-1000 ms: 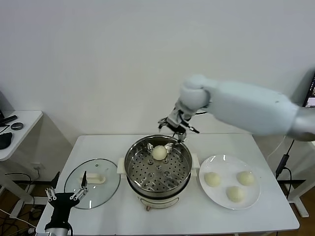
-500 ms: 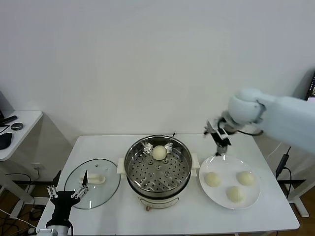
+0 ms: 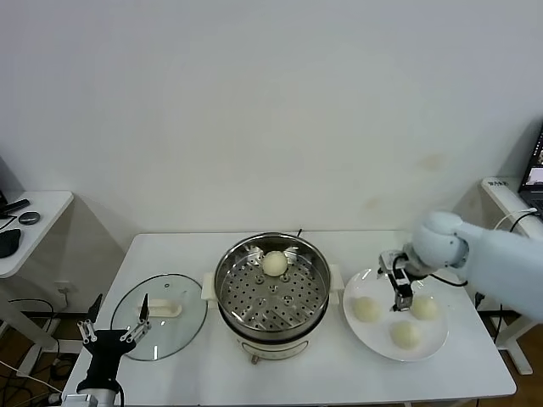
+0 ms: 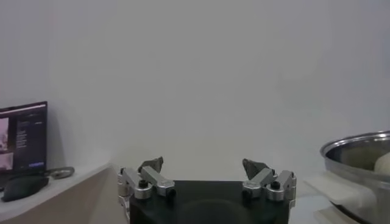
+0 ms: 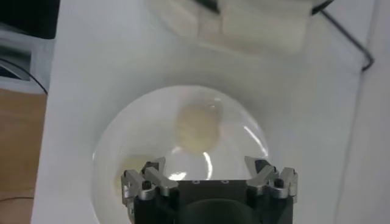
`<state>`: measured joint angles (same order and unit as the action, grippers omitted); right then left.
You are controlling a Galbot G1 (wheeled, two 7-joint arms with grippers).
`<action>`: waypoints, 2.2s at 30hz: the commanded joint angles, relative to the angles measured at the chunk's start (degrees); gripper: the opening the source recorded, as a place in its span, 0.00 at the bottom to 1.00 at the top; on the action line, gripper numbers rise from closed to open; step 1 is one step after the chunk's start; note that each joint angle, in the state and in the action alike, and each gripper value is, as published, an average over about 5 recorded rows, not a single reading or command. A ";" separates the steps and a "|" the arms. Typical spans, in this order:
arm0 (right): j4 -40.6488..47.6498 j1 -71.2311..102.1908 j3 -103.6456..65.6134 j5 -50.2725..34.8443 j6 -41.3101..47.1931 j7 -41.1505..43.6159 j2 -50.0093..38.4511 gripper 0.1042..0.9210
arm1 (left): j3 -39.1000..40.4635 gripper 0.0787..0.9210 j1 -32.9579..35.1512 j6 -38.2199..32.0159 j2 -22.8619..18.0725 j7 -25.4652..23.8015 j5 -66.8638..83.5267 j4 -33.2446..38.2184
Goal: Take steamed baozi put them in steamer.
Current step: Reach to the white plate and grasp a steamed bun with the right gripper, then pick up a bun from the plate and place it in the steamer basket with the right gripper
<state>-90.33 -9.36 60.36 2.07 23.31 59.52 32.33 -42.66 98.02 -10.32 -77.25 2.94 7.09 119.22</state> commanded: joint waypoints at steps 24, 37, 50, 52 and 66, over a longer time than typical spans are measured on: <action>12.63 14.23 -10.76 7.92 -3.28 -1.31 10.55 0.69 | -0.32 0.88 0.09 -0.27 -0.61 0.09 -0.44 -0.53; 7.28 4.04 -9.53 2.75 -3.21 0.95 3.75 0.52 | -0.03 0.88 -0.17 -0.26 -0.41 0.03 -0.45 -0.43; -1.54 -43.21 15.61 -26.74 6.42 -0.79 9.37 0.54 | 0.91 0.88 -2.43 -0.06 0.95 0.07 0.25 -2.55; -3.93 -46.06 18.00 -31.28 9.01 -2.52 12.63 0.54 | 1.02 0.88 -2.55 -0.02 1.05 0.09 0.17 -2.78; -5.19 -31.66 19.68 -39.13 18.50 -15.61 34.06 0.54 | 0.78 0.88 -2.71 0.14 -0.04 0.11 -1.09 -2.33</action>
<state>-94.70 -41.48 76.42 -31.00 37.59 48.62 57.05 -41.84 95.42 -10.16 -77.27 3.03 6.12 117.08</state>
